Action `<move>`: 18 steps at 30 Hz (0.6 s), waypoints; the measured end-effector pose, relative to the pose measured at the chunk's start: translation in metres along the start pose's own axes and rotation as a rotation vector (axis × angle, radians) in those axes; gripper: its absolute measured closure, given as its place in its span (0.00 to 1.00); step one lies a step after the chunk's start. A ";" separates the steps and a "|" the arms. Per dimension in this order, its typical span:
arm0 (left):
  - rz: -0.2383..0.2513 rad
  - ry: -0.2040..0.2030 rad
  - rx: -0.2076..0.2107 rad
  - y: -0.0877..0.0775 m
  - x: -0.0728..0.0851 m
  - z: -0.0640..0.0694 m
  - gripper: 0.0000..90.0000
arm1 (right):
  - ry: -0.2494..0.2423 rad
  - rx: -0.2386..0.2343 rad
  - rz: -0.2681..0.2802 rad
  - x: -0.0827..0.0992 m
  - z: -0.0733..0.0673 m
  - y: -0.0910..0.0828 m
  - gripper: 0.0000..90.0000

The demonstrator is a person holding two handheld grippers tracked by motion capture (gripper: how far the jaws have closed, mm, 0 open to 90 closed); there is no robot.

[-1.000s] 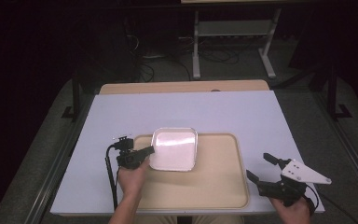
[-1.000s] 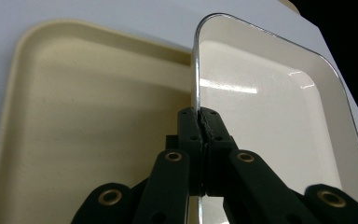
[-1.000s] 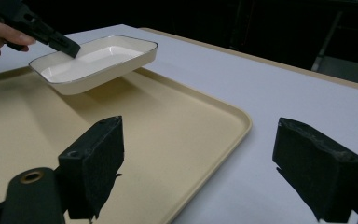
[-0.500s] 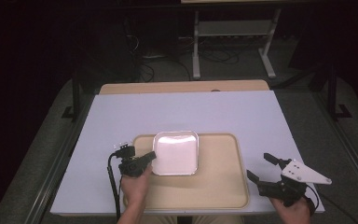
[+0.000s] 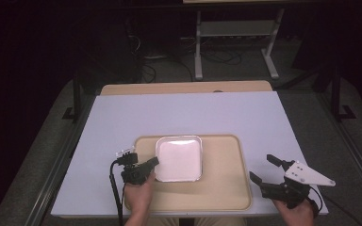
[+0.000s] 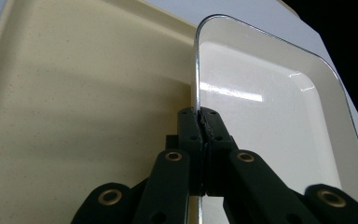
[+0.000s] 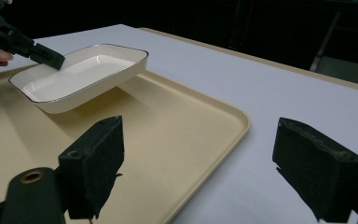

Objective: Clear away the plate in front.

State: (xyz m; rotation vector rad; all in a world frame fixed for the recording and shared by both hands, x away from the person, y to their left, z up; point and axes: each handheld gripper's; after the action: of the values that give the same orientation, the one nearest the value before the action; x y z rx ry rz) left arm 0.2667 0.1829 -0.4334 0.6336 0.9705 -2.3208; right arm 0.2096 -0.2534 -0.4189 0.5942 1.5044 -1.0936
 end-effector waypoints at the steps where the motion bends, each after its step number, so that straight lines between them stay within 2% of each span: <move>1: -0.006 0.007 0.000 0.000 0.001 0.000 0.99 | 0.000 0.000 0.000 0.000 0.000 0.000 0.17; 7: -0.016 0.004 0.005 -0.001 0.007 0.000 0.99 | -0.001 0.000 -0.001 0.000 0.000 0.000 0.17; 10: -0.011 -0.011 0.009 -0.002 0.010 -0.001 0.99 | -0.002 0.000 -0.002 0.000 0.000 0.000 0.17; 13: -0.016 -0.005 -0.007 -0.002 0.012 0.001 0.99 | -0.003 -0.001 -0.004 0.000 0.000 0.000 0.17; 14: -0.013 0.007 -0.037 -0.002 0.014 0.003 0.99 | -0.003 -0.002 -0.003 0.000 0.000 0.000 0.17; 18: -0.032 0.009 -0.047 0.002 0.017 0.005 0.99 | -0.004 -0.001 -0.006 0.000 -0.001 0.000 0.17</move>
State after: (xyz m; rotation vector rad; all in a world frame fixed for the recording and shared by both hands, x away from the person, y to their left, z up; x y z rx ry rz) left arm 0.2545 0.1730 -0.4416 0.6135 1.0440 -2.3177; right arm 0.2097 -0.2527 -0.4191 0.5870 1.5035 -1.0981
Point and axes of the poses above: each handheld gripper's, and its own axes: y roughly forward along the jaws, x roughly out of its underside, z roughly to its right, and after that the axes turned 10 degrees about x, right-handed
